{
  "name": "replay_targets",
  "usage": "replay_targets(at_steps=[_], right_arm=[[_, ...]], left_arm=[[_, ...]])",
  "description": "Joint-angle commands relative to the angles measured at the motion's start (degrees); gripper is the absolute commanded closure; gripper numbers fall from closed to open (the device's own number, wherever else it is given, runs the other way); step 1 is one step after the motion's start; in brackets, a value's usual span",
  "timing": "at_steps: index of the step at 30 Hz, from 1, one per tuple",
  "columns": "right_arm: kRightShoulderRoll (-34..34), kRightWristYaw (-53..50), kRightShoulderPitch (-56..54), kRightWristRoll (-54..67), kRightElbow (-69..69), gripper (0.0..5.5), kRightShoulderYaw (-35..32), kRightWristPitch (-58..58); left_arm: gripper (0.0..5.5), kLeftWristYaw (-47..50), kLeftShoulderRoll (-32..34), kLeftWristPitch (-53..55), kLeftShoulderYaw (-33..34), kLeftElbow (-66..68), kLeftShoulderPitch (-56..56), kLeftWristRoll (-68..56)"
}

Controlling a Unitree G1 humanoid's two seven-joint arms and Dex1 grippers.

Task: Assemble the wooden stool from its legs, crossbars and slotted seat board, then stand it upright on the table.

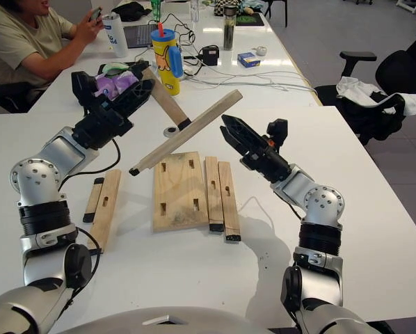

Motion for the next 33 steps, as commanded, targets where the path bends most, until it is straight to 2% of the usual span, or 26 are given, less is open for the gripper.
replay_targets(at_steps=[1, 4, 6, 18, 22, 28, 29, 33], right_arm=[[1.4, -1.3, -0.9, 2.7, -0.7, 0.49, -0.5, 0.4], [1.7, -1.5, -1.2, 5.3, -1.2, 0.49, -1.3, 0.8], [1.3, -0.7, -0.9, 6.0, -1.8, 0.76, -0.8, 1.3], [0.5, 2.3, 2.1, 9.5, -4.4, 2.87, -1.0, 1.9], [0.4, 2.8, 2.7, 9.5, -4.7, 3.42, -0.8, 1.9], [0.1, 3.4, 3.0, 8.7, -4.5, 3.43, -0.4, 1.1], [0.1, 3.4, 2.9, 8.9, -4.6, 3.43, -0.5, 1.0], [0.2, 3.4, 3.3, 9.5, -5.2, 3.43, -0.7, 0.7]], left_arm=[[5.08, 1.4, -0.6, 3.0, -0.3, 0.2, -1.7, -3.5], [5.08, 1.6, -0.5, 4.1, -0.7, 0.8, -1.7, -4.4], [5.08, 1.5, -0.2, 4.5, -0.9, 1.0, -1.6, -4.5], [5.08, 3.5, 0.2, 6.1, 0.5, 1.2, -1.3, -8.7], [5.08, 5.0, -0.3, 6.2, 0.5, 0.6, -0.5, -10.3], [5.08, 4.8, -0.4, 3.4, -1.1, -2.2, 0.9, -7.3], [4.71, 5.1, -0.4, 3.0, -1.3, -2.5, 1.1, -6.8], [4.27, 6.3, -1.8, 2.5, 0.1, -2.7, 1.9, -9.4]])
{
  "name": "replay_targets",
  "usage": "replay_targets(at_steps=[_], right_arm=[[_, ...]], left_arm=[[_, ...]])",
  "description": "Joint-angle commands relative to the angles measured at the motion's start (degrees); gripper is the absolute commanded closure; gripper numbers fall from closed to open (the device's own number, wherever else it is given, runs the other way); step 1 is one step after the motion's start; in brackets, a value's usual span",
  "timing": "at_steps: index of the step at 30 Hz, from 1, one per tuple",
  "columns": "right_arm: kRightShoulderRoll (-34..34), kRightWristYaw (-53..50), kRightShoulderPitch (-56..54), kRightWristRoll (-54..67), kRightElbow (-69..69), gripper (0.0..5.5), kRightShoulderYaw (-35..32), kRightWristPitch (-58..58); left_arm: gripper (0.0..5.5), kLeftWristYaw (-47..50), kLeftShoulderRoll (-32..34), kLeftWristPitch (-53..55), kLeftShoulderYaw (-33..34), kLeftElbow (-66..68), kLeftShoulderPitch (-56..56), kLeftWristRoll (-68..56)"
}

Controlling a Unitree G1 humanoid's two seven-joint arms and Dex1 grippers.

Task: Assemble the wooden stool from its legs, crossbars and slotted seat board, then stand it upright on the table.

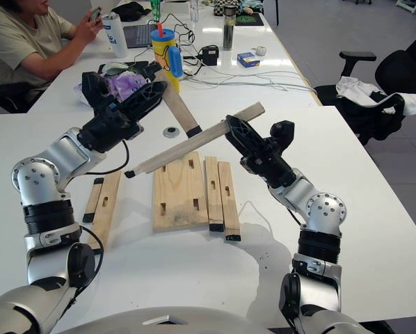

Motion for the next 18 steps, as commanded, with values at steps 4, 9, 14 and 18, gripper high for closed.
replay_targets(at_steps=[4, 9, 14, 18], right_arm=[[0.0, 0.0, 0.7, 1.6, -0.8, 3.43, -0.4, -0.5], [-1.2, 0.7, 1.5, 1.4, -1.2, 3.43, -0.7, -0.2], [-4.0, 2.1, 2.2, -0.4, -0.6, 3.43, -1.6, -1.1], [-8.7, 5.2, 2.8, -3.1, -1.1, 3.43, -2.5, -2.4]], left_arm=[[3.68, 2.4, -1.0, -0.6, 1.4, -1.8, 2.6, -3.7], [2.77, 3.6, 1.0, -1.8, 3.6, -2.4, 2.6, -5.5], [2.02, -1.8, 9.7, -1.3, 4.6, -3.7, 6.6, -1.3], [1.53, -13.8, 19.7, -1.3, -1.6, -6.6, 15.9, 8.7]])
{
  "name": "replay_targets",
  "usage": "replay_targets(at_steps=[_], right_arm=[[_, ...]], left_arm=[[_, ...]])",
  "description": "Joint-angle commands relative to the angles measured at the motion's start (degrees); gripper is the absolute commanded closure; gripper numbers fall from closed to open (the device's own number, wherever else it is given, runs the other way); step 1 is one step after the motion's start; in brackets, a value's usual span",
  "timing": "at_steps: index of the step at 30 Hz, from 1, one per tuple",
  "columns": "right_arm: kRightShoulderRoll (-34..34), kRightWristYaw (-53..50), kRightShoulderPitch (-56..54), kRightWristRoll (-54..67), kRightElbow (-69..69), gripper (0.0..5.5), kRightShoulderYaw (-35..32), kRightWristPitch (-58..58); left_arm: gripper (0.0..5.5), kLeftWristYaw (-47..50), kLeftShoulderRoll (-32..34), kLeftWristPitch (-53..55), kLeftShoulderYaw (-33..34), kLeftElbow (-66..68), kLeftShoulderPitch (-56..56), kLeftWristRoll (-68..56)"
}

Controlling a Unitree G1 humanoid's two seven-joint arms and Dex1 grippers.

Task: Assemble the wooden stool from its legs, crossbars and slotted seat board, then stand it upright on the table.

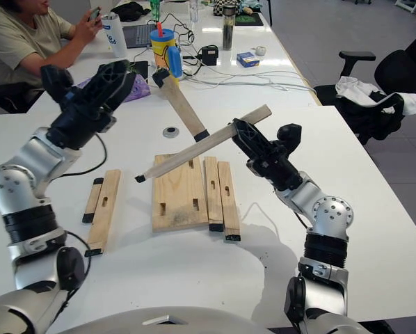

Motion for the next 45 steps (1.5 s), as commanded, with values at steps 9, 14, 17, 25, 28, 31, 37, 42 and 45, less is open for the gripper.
replay_targets(at_steps=[9, 14, 17, 25, 28, 31, 37, 42, 45], right_arm=[[-17.5, 21.1, -6.6, -18.5, 10.0, 3.43, 7.0, -7.1], [-17.2, 27.7, -11.1, -24.9, 15.1, 3.43, 11.2, -11.3], [-17.2, 30.4, -11.9, -26.7, 16.4, 3.43, 12.0, -12.2], [-16.4, 37.0, -14.9, -33.7, 21.1, 3.43, 16.6, -17.2], [-16.1, 38.0, -15.2, -35.4, 22.1, 3.43, 17.1, -18.7], [-15.8, 39.0, -15.4, -36.9, 22.3, 3.43, 17.7, -20.1], [-14.5, 40.8, -15.8, -41.0, 23.8, 3.43, 19.9, -24.8], [-12.9, 41.6, -17.2, -42.9, 25.6, 3.44, 20.5, -27.4], [-12.0, 41.6, -17.6, -44.5, 26.8, 3.44, 21.0, -29.7]], left_arm=[[1.53, -24.6, 12.8, -25.1, -36.5, -12.9, 19.1, 43.9], [1.53, -21.2, 11.2, -33.6, -41.9, -8.9, 19.4, 56.9], [1.53, -21.6, 11.3, -35.6, -42.6, -8.2, 19.8, 59.9], [1.53, -24.1, 15.3, -41.7, -49.6, -2.0, 19.3, 74.2], [1.53, -25.0, 16.6, -45.0, -50.6, 1.1, 18.5, 77.7], [1.53, -26.5, 17.9, -48.2, -50.7, 3.4, 17.8, 79.5], [1.53, -30.5, 19.2, -52.1, -51.5, 6.5, 16.8, 80.5], [1.53, -32.5, 18.8, -53.7, -52.3, 7.6, 16.5, 80.6], [1.53, -33.0, 18.6, -54.5, -52.8, 8.5, 16.5, 81.1]])
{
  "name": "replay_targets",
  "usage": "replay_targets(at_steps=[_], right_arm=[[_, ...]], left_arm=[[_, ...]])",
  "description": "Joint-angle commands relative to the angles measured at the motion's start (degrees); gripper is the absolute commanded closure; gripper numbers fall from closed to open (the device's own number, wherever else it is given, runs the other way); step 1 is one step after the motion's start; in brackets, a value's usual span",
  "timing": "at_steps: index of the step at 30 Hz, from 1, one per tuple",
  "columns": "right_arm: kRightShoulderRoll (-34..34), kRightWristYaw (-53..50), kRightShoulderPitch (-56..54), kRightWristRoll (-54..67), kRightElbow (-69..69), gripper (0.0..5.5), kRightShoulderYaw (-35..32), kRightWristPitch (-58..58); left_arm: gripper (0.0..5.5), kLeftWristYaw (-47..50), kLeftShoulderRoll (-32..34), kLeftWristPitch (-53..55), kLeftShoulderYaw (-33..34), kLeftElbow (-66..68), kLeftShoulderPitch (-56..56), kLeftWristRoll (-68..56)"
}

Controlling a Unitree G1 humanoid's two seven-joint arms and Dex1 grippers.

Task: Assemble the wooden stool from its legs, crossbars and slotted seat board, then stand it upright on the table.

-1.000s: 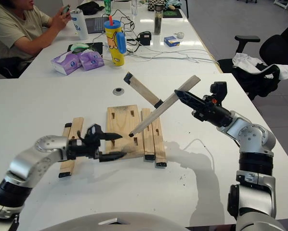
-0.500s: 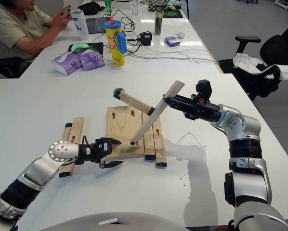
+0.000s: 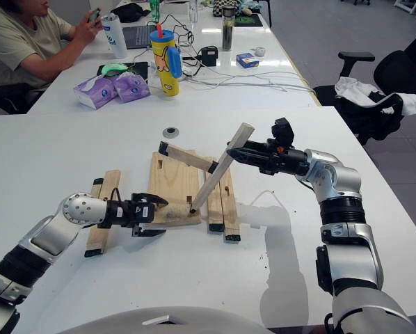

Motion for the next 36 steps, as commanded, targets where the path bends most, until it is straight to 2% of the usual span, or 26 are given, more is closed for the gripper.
replay_targets(at_steps=[1, 10, 14, 22, 36], right_arm=[[1.5, -0.3, -1.8, -3.0, 1.9, 3.44, 1.2, -3.0], [3.5, 0.0, -4.2, -6.9, 5.5, 3.45, 2.6, -9.6], [2.4, 1.2, -3.6, -11.3, 6.0, 3.45, 5.8, -14.1], [0.0, 2.5, -1.6, -16.1, -4.0, 3.45, 13.1, -19.5], [1.2, -5.6, 6.7, -17.9, -13.0, 3.45, 19.7, -19.7]], left_arm=[[1.53, -3.9, 1.7, 1.6, -4.1, 4.8, 3.6, 4.4], [1.53, -4.3, 0.9, 0.7, -5.1, 6.1, 3.4, 5.0], [1.53, -4.0, 0.6, 0.9, -5.2, 5.7, 3.6, 5.0], [1.53, -2.8, 0.3, 1.9, -5.5, 3.6, 6.3, 5.1], [1.53, 5.3, -4.4, 10.5, -5.9, -1.1, 13.0, 4.2]])
